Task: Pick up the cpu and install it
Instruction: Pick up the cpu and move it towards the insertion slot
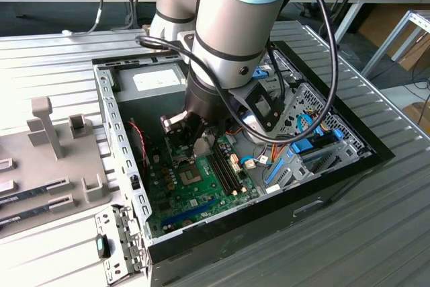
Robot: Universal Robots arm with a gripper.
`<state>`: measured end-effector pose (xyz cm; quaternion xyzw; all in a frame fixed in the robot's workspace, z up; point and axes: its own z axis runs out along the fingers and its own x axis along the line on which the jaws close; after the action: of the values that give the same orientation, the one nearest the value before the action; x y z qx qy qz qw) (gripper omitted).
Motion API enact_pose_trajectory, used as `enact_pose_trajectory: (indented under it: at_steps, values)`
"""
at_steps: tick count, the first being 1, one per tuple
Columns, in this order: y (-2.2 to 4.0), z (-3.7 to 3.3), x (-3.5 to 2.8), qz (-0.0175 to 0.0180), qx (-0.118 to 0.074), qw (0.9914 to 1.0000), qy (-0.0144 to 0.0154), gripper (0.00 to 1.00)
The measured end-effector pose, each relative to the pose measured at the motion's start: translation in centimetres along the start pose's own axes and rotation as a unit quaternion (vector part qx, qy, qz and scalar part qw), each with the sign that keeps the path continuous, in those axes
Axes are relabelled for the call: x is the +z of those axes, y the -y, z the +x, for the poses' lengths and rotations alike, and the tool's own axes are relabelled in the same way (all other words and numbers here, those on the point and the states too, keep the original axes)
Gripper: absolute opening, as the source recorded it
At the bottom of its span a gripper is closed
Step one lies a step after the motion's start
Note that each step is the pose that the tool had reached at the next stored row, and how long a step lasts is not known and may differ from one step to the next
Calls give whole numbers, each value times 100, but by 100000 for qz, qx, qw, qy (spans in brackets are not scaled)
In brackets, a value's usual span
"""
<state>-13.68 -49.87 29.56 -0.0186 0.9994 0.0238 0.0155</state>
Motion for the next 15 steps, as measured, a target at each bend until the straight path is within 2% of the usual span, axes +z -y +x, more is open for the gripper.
enact_pose_trajectory:
  at_steps: [15]
  values:
    - [7,0,43,0,-1,100000,-1,47]
